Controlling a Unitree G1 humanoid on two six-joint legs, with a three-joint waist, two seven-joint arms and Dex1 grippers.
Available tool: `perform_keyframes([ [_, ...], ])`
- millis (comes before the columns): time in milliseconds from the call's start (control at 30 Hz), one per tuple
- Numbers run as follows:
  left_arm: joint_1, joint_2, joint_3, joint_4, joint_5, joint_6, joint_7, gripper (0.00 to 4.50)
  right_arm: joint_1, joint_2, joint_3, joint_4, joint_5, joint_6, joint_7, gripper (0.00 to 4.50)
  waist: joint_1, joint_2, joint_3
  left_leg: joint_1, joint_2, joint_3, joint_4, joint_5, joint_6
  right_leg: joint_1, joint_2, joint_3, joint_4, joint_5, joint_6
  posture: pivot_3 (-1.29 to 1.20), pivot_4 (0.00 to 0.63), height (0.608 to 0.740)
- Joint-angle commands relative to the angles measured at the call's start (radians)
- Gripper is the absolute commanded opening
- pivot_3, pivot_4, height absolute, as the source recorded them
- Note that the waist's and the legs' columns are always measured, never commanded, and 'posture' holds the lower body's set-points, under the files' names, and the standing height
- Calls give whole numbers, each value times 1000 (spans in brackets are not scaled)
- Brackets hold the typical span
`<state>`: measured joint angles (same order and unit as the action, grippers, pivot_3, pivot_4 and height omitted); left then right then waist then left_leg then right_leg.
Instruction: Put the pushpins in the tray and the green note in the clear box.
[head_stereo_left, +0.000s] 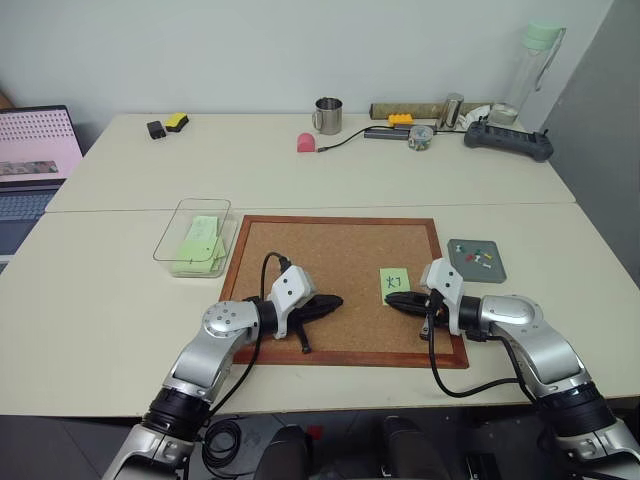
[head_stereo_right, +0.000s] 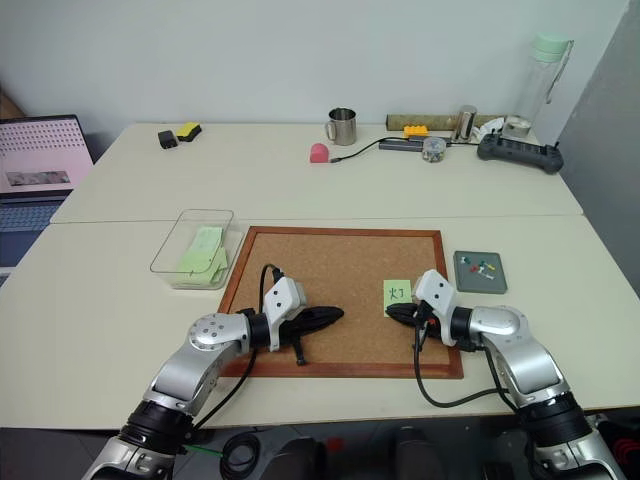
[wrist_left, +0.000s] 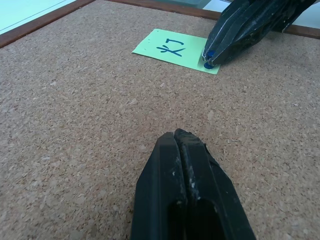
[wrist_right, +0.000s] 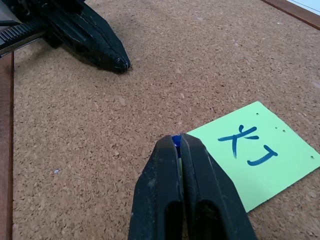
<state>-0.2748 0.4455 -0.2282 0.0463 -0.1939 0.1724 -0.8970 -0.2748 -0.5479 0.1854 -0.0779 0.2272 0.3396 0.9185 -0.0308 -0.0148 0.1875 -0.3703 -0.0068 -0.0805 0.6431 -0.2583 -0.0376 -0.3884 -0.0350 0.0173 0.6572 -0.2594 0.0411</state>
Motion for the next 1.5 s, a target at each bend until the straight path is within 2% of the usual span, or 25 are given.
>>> perform_keyframes([
  [33, 25, 9, 2, 29, 26, 23, 19, 0, -30, 3, -49, -111, 65, -2, 17, 49, 0, 0, 0, 0, 0, 0, 0, 0, 0, 0, 0, 0, 0, 0, 0, 0, 150, 740],
  [267, 9, -7, 18, 27, 6, 46, 36, 0, -60, -51, -44, -169, 41, -36, 48, 49, 1, 0, 0, 0, 0, 0, 0, 0, 0, 0, 0, 0, 0, 0, 0, 0, 150, 740],
  [333, 5, -8, 54, -12, -42, 93, 40, 0, -71, -76, -25, -167, -6, -97, 60, 49, 2, 0, 0, 0, 0, 0, 0, 0, 0, 0, -1, 0, -1, 0, 0, 0, 150, 740],
  [633, 18, 20, 276, -251, -444, 507, 37, 1535, -108, -120, 26, -87, -175, -367, 60, 0, -1, -2, 2, -4, 1, -2, 0, 0, 0, -3, 2, -2, 0, 0, -1, 0, 150, 740],
  [800, 7, -62, 300, -278, -546, 622, 132, 2542, -156, -112, 55, -58, -239, -487, 57, 0, 1, -2, 2, -5, 0, -2, 1, 0, 0, -3, -2, -1, -1, 0, 0, 0, 150, 740],
  [1000, -53, -205, 325, -254, -645, 715, 266, 3790, -187, -115, 79, -42, -284, -589, 61, 0, 4, -3, 2, -5, 0, -3, 1, 0, -1, -2, -2, -2, -3, 1, 0, 0, 150, 740],
  [1167, -99, -272, 352, -233, -719, 761, 322, 3790, -193, -111, 86, -37, -298, -626, 62, 0, 5, -3, 2, -6, -1, -3, 1, 0, -1, -2, -2, -2, -4, 1, -1, 0, 150, 740],
  [1300, -107, -282, 329, -225, -717, 756, 313, 3790, -198, -105, 93, -31, -302, -639, 58, 0, 3, -3, 2, -6, -1, -2, 1, 0, -1, -2, -2, -2, -4, 2, -2, 0, 150, 740],
  [1400, -99, -279, 303, -222, -699, 742, 304, 3370, -198, -103, 93, -30, -303, -644, 58, 0, 4, -3, 2, -5, -1, -2, 1, 0, -1, -2, -1, -2, -4, 2, -2, 0, 150, 740],
  [1500, -97, -277, 294, -213, -690, 726, 298, 2759, -201, -95, 95, -26, -304, -649, 56, 0, 4, -3, 2, -6, -1, -2, 1, 0, -1, -2, -1, -2, -4, 2, -3, 0, 150, 740],
])
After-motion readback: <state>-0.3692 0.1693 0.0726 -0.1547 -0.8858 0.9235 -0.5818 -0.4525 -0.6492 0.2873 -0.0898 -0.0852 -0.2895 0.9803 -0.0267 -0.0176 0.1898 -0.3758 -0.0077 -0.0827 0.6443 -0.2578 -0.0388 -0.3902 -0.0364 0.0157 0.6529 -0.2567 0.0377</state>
